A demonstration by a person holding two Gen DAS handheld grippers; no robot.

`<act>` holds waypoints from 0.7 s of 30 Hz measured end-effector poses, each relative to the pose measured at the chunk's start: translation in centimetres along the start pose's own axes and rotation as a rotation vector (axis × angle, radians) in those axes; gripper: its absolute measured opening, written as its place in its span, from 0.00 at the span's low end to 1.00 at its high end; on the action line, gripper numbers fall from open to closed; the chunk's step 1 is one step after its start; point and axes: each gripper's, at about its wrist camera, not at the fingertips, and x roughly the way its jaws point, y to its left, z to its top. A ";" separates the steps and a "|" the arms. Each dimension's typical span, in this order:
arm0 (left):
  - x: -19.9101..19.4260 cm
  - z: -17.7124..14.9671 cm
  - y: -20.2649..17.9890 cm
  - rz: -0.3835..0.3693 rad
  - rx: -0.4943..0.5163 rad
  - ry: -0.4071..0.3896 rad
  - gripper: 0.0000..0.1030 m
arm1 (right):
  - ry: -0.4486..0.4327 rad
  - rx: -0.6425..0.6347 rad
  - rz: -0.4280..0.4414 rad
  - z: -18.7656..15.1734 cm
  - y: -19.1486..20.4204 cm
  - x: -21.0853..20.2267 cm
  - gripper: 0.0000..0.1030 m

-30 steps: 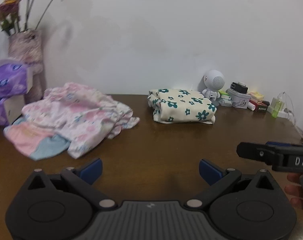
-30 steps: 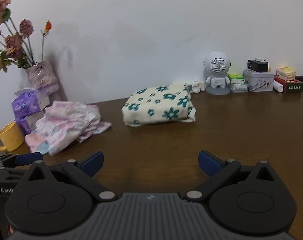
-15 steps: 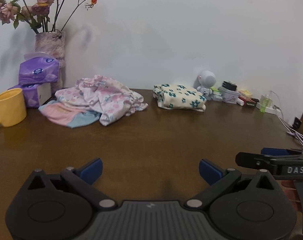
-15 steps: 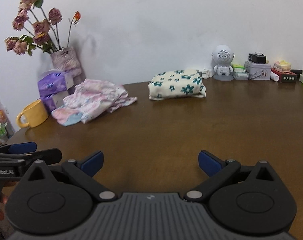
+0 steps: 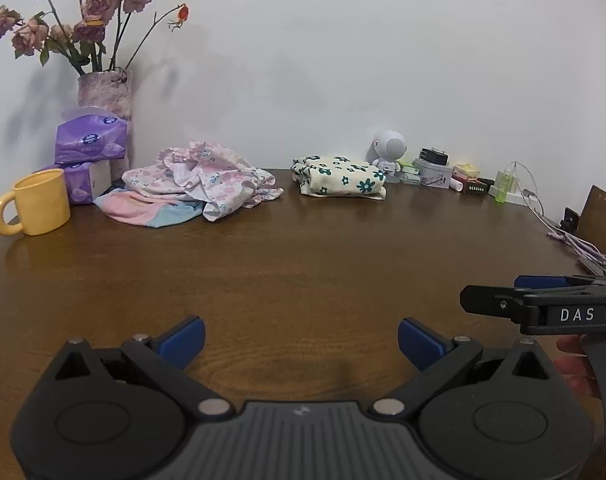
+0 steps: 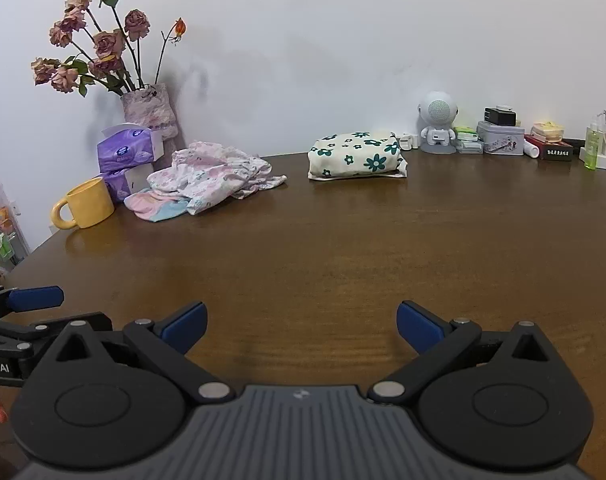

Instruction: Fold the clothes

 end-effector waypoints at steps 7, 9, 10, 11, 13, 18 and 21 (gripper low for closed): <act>-1.8 -2.2 -0.2 0.025 0.014 -0.015 1.00 | 0.011 -0.002 -0.006 -1.9 0.6 -1.6 1.00; -2.1 -2.9 -0.1 0.025 0.007 -0.019 1.00 | 0.016 -0.002 -0.003 -2.5 0.8 -1.9 1.00; -2.3 -3.2 -0.1 0.023 0.002 -0.020 1.00 | 0.020 -0.003 -0.002 -2.8 1.0 -2.0 1.00; -2.5 -3.6 -0.1 0.022 -0.004 -0.022 1.00 | 0.024 -0.004 -0.001 -3.2 1.1 -2.1 1.00; -2.8 -4.2 -0.1 0.020 -0.013 -0.024 1.00 | 0.035 -0.006 0.004 -4.0 1.4 -2.3 1.00; -3.0 -5.3 -0.1 0.024 -0.031 -0.024 1.00 | 0.046 -0.007 0.013 -6.0 2.1 -2.7 1.00; -3.2 -6.0 -0.1 0.026 -0.041 -0.024 1.00 | 0.007 -0.010 0.004 -6.6 2.5 -3.5 1.00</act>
